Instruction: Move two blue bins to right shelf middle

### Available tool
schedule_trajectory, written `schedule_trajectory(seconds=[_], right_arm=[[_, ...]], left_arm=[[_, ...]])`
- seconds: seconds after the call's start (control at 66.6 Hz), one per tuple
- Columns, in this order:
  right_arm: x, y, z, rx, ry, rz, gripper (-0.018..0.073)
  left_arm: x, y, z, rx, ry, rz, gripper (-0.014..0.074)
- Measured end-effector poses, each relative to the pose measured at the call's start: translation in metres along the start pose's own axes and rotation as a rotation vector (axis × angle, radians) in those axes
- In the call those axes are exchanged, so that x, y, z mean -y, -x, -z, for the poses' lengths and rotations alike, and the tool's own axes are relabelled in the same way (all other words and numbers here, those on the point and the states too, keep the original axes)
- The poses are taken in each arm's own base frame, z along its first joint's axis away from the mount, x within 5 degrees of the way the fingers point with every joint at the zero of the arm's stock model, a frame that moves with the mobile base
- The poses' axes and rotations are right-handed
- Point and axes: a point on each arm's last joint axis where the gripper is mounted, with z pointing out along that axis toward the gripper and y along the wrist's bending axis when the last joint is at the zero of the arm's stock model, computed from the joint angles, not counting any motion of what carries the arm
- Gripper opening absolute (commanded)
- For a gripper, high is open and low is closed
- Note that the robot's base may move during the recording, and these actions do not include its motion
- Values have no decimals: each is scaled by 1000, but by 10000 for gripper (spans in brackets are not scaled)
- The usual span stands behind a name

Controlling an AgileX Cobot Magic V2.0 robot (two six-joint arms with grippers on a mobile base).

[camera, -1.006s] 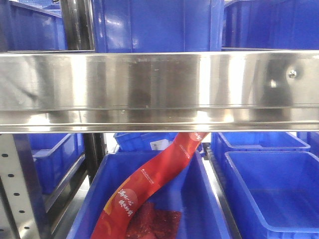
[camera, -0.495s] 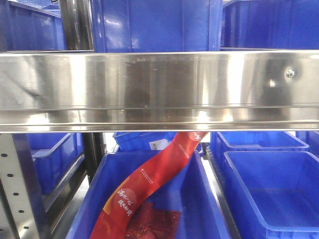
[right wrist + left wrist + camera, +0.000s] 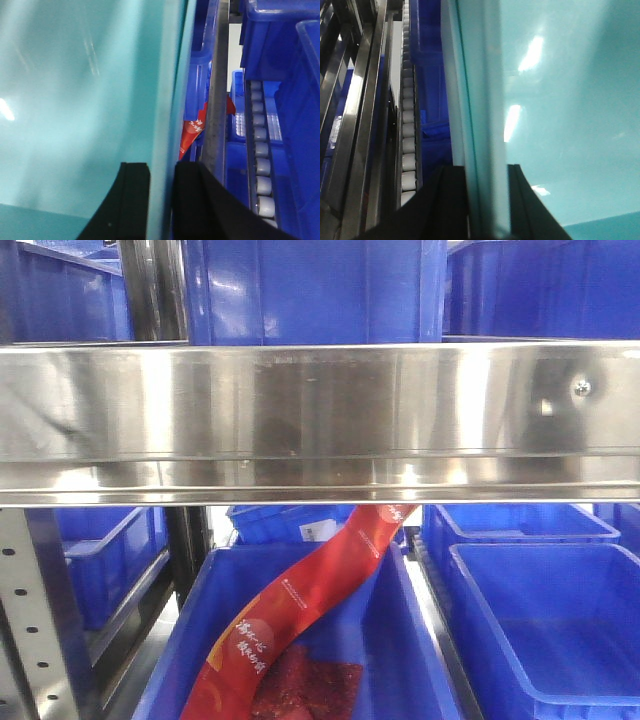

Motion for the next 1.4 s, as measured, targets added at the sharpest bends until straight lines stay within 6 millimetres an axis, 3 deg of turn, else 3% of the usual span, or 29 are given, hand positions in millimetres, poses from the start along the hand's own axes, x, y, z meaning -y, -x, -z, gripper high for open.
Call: schedule_trajectory(seconds=[0.195, 0.51, 0.646, 0.856, 0.946, 0.991, 1.081, 1.231, 1.396], right_arm=[[1, -16, -30, -64, 0, -66, -167], [11, -69, -93, -202, -33, -119, -167], [13, -83, -104, -231, -41, -122, -167], [14, -89, -119, -240, -44, -125, -138], [15, -91, -124, -252, -45, -127, -17], [15, -92, -126, -257, -45, -129, 90], [14, -91, -126, -252, -35, -140, 197], [11, -87, -127, -212, -12, -155, 240], [9, -86, -126, -196, -6, -157, 240]], left_arm=[[-5, -12, -17, -56, 56, -28, -111], [-13, -67, -85, -209, 85, -52, -111], [-19, -88, -105, -248, 89, 1, -111], [-25, -92, -116, -249, 93, 29, -103], [-26, -93, -117, -254, 93, 35, -19], [-27, -94, -119, -260, 95, 37, 66], [-26, -94, -122, -253, 90, 43, 228], [-25, -87, -121, -184, 68, 45, 419], [-24, -84, -120, -167, 62, 48, 445]])
